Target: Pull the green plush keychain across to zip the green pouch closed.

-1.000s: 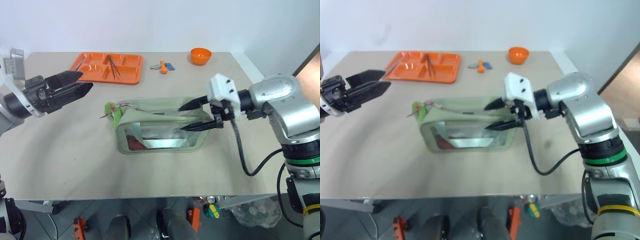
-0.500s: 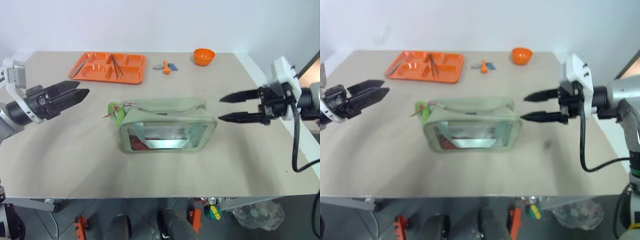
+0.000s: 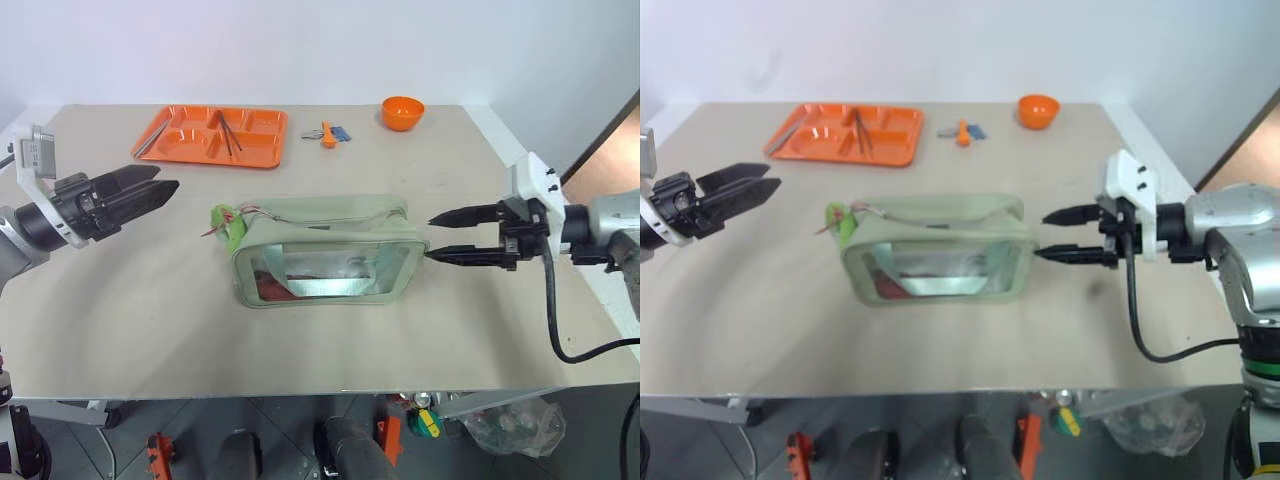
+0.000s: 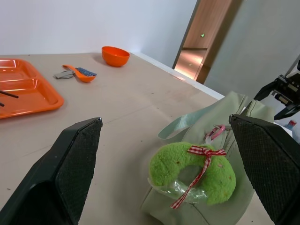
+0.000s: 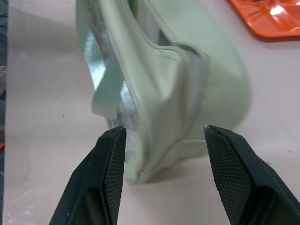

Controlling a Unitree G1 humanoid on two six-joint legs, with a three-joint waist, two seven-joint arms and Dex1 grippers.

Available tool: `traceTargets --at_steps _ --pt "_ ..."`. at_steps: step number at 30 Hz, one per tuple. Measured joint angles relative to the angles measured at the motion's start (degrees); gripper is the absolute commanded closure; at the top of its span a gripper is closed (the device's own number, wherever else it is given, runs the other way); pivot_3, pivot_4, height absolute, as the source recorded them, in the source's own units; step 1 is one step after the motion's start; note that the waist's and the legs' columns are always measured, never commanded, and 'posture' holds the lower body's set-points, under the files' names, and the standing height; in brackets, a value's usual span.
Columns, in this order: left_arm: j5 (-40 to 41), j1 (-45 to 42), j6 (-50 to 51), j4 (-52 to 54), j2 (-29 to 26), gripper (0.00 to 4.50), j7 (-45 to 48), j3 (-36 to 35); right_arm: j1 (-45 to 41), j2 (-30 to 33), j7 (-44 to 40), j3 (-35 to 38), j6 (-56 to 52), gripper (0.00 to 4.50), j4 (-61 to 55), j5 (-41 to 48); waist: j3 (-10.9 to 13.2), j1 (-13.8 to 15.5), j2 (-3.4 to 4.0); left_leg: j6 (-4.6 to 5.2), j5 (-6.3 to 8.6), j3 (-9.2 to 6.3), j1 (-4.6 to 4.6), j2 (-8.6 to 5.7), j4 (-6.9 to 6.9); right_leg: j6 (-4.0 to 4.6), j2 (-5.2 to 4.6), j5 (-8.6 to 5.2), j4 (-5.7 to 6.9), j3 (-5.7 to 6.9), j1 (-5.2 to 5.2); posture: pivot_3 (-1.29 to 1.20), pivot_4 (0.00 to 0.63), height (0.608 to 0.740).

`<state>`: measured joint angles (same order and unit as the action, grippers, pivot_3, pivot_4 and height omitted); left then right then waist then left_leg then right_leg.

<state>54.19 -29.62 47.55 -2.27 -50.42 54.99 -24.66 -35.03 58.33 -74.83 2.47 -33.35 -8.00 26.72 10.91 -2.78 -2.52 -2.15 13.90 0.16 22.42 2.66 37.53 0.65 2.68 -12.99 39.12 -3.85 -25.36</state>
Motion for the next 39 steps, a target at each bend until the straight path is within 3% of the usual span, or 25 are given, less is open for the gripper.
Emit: traceTargets --at_steps 3,4,8,11,19,26,37,39 --pt "-0.15 0.01 0.0 -0.01 0.02 0.0 0.05 -0.01 0.16 -0.51 0.26 -0.5 -0.14 1.79 -0.21 -0.01 0.0 0.06 0.0 0.0 0.0 -0.01 0.01 -0.01 0.0 0.0 -0.01 0.0 0.0 0.01 0.0 0.0 0.15 0.74" --pt "-0.19 0.02 -0.02 -0.01 0.06 0.0 0.05 -0.01 0.14 -0.85 0.34 -0.61 -0.14 2.32 -0.2 -0.02 0.0 0.06 0.0 0.0 0.0 -0.01 0.0 0.0 0.01 0.0 0.0 0.0 0.0 0.01 0.0 0.0 0.15 0.74" --pt "-0.53 0.55 -0.27 0.01 0.36 0.0 0.05 0.03 0.17 -1.9 1.23 -2.22 0.47 3.66 0.01 -0.82 0.0 0.01 0.0 0.0 0.0 -0.02 -0.01 0.01 0.01 0.0 0.02 0.0 0.0 0.01 0.0 0.0 0.15 0.74" --pt "-2.16 2.39 -0.55 -0.06 0.39 0.0 0.03 0.46 0.42 -2.12 1.48 -2.33 0.85 4.45 0.44 -1.13 0.0 0.02 0.0 0.0 0.0 -0.02 0.0 0.01 0.0 0.0 0.02 0.0 0.0 0.0 0.0 0.0 0.15 0.74" --pt "-4.17 4.2 -0.56 -1.03 1.6 0.0 -0.79 2.0 0.91 -2.13 1.76 -2.2 0.91 4.45 0.43 -0.81 0.0 0.04 0.0 0.0 0.0 -0.02 -0.01 0.0 0.02 0.0 0.01 0.01 0.0 0.0 0.01 0.0 0.15 0.74" --pt "-1.29 1.77 3.87 -1.7 5.05 0.0 -3.27 2.15 0.93 -2.52 3.03 -2.27 0.94 4.45 0.4 -1.19 -0.01 -0.03 -0.01 0.0 0.0 0.0 -0.01 0.0 0.03 -0.02 0.01 0.02 0.0 -0.03 0.02 0.0 0.15 0.74" --pt "-5.48 -0.36 3.19 -4.18 6.4 0.0 -0.08 9.24 1.95 -2.51 4.81 -2.02 0.3 4.45 -1.19 -1.07 -0.01 -0.04 -0.01 0.0 0.0 -0.02 -0.04 0.0 0.04 -0.01 0.05 0.04 0.02 -0.03 0.04 0.0 0.15 0.74" --pt "-6.89 -0.83 2.44 -5.27 6.41 0.51 0.82 10.69 2.55 -2.5 5.2 -1.67 0.02 4.5 -1.68 -1.01 -0.01 -0.01 -0.01 0.0 0.0 -0.05 -0.04 0.01 0.04 -0.01 0.05 0.04 0.02 -0.02 0.04 0.0 0.15 0.74"
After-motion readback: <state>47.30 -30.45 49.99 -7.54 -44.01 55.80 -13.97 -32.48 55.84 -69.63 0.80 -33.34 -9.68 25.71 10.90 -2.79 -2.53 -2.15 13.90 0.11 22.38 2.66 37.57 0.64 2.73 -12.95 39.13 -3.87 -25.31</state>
